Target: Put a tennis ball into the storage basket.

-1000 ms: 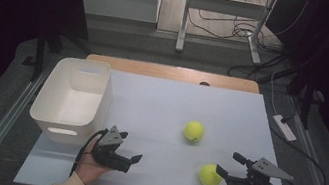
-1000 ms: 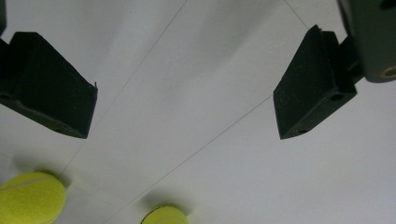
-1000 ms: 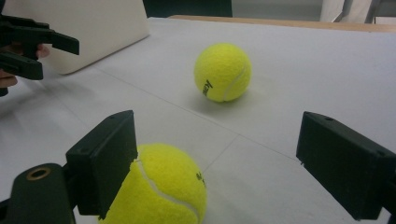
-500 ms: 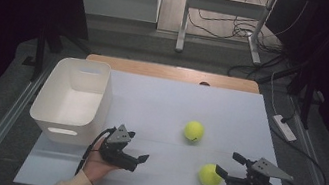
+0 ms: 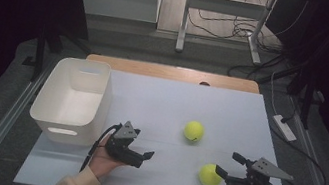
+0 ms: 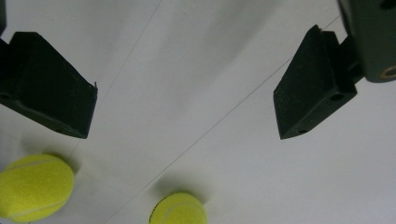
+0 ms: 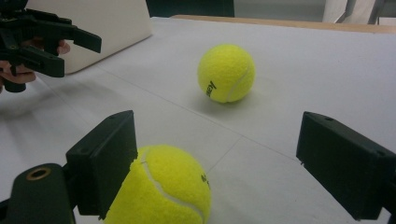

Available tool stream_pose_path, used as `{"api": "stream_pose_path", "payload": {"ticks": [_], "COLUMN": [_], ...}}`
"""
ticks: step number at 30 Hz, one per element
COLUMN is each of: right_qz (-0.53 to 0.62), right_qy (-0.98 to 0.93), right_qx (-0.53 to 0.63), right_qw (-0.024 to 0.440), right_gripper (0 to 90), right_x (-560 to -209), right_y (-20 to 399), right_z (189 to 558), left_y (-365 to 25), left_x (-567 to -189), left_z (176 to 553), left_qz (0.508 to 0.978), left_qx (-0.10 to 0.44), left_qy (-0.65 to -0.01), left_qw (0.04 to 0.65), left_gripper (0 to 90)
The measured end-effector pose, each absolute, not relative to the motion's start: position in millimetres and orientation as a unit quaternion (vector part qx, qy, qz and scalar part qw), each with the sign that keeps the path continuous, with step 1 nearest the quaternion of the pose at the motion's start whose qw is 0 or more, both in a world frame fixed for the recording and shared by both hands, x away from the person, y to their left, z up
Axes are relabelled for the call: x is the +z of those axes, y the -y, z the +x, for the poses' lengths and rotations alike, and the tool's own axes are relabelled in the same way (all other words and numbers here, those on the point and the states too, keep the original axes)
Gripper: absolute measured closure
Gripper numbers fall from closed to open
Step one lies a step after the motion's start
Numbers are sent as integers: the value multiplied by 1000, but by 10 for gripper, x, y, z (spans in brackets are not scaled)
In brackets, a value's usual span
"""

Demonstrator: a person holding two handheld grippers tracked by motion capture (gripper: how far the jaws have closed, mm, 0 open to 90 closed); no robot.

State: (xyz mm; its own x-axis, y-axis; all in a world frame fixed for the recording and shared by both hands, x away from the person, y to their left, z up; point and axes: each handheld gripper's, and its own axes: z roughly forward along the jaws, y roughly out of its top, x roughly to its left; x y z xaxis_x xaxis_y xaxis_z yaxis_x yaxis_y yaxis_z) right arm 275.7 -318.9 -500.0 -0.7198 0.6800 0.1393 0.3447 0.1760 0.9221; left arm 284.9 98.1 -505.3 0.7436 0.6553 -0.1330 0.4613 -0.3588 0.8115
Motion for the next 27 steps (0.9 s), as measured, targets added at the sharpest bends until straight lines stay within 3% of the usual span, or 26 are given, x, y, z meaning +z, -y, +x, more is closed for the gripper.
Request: {"api": "stream_pose_path", "payload": {"ticks": [27], "right_qz": [344], "right_qy": [-751], "right_qx": [541], "right_qw": [159], "right_gripper": [122], "right_x": [-4975], "right_y": [3187], "right_z": [2750], "left_y": [-620], "left_x": [-4975], "left_z": [3122], "left_qz": [833], "left_qx": [93], "left_qy": [-322], "left_qw": [441], "left_gripper": [72]}}
